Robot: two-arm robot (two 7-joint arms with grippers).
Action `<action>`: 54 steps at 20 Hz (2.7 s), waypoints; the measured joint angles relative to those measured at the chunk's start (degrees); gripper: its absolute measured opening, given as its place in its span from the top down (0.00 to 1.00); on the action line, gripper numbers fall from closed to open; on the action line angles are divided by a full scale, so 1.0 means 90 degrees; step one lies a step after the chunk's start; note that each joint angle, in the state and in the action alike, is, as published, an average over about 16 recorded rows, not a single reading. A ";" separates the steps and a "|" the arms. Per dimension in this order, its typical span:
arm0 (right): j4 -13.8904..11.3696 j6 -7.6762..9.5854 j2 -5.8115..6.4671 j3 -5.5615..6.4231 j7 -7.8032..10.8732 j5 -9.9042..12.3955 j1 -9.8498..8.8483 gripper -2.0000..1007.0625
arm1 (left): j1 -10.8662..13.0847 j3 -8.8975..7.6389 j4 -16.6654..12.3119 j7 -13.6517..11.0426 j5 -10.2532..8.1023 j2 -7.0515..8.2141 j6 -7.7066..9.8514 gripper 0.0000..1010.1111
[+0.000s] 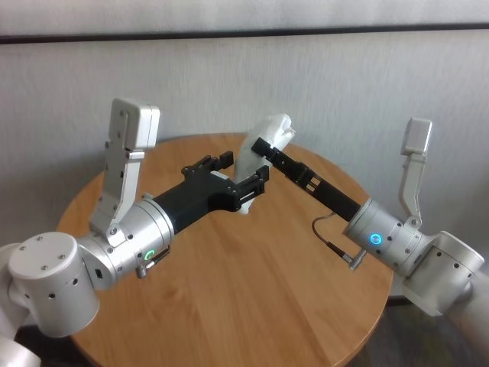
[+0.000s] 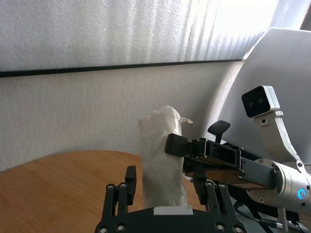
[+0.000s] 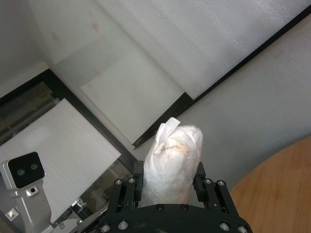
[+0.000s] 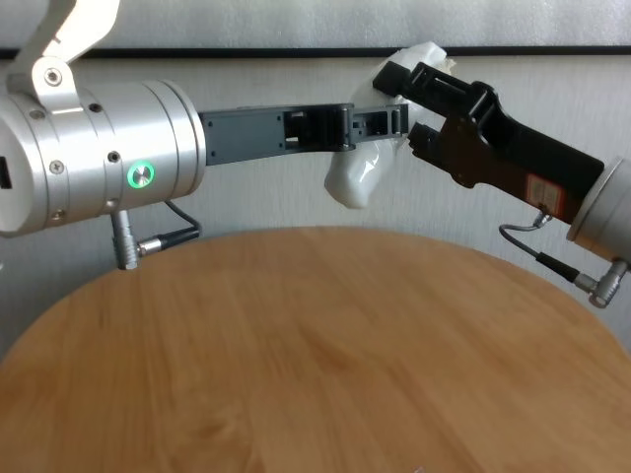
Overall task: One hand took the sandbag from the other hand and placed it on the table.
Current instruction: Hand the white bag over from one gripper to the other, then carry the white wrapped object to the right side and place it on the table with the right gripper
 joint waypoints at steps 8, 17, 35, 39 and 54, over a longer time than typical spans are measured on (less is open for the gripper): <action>-0.0014 -0.0157 0.0183 0.0008 -0.0232 -0.0234 -0.0019 0.41 | 0.0048 -0.0077 -0.0007 0.0356 0.0099 -0.0032 0.0038 0.08; -0.0421 -0.0286 0.0801 0.0090 -0.0897 -0.0847 -0.0264 0.41 | 0.0265 -0.0395 -0.0052 0.1598 0.0561 -0.0274 0.0287 0.01; -0.1170 0.0853 0.1944 0.0032 -0.2870 -0.2098 -0.0553 0.41 | 0.0487 -0.0610 0.0047 0.2930 0.1260 -0.0768 0.0899 0.01; -0.1051 0.1120 0.1823 -0.0106 -0.2977 -0.2335 -0.0367 0.41 | 0.0483 -0.0607 0.0044 0.2914 0.1241 -0.0754 0.0881 0.01; -0.0501 0.1578 0.1360 -0.0492 -0.3108 -0.2866 0.0177 0.39 | 0.0471 -0.0601 0.0034 0.2892 0.1202 -0.0730 0.0844 0.01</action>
